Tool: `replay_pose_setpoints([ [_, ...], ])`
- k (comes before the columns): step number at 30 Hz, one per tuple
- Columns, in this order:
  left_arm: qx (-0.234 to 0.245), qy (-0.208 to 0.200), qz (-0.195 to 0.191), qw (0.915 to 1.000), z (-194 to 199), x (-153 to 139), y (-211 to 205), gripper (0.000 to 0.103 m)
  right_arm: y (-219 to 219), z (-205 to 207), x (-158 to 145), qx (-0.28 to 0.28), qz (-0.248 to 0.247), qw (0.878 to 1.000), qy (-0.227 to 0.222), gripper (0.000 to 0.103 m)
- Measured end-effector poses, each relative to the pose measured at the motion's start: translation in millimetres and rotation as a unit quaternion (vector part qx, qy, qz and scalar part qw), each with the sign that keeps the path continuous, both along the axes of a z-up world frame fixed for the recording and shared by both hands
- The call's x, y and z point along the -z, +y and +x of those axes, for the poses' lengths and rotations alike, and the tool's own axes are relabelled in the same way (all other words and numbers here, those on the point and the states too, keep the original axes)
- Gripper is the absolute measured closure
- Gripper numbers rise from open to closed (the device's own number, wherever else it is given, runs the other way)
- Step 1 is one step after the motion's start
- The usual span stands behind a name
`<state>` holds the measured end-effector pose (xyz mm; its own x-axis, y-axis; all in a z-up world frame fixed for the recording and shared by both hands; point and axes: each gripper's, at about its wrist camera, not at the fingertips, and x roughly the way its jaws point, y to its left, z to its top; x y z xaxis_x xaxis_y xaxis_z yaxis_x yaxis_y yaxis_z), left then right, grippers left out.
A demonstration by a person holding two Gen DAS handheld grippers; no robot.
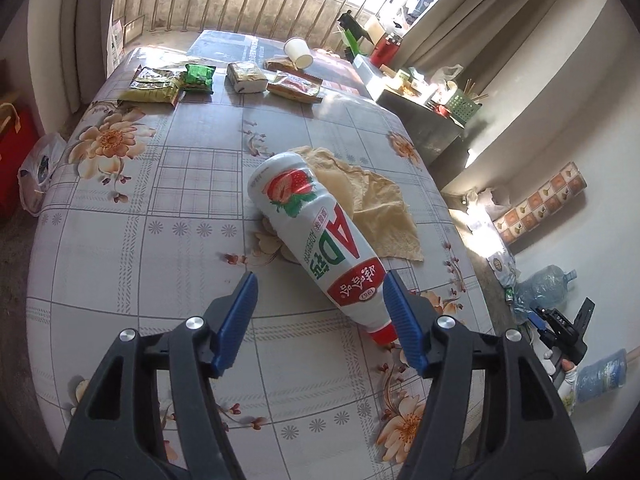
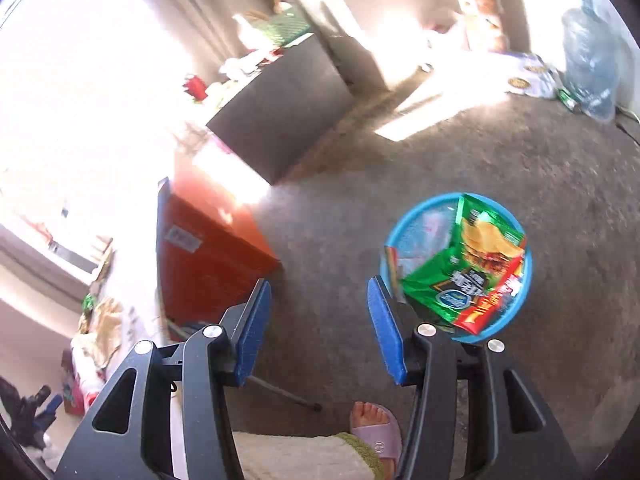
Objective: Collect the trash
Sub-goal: 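Grasp the white AD bottle with the right tool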
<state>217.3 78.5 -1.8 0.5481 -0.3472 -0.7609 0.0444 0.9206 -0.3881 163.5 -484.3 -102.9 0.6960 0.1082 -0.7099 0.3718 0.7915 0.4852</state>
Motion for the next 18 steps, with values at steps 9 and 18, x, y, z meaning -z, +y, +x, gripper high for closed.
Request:
replay_pose_setpoints([
  [9,-0.033,0.019,-0.028,0.9989,-10.3,26.9,28.5,0.042,253.2,86.1,-74.0,-0.338,0.019,0.940,-0.037,0.042],
  [18,-0.041,0.032,-0.040,0.9978,-26.0,41.9,54.2,0.042,431.7,123.8,-58.7,-0.451,-0.172,0.876,0.007,0.042],
])
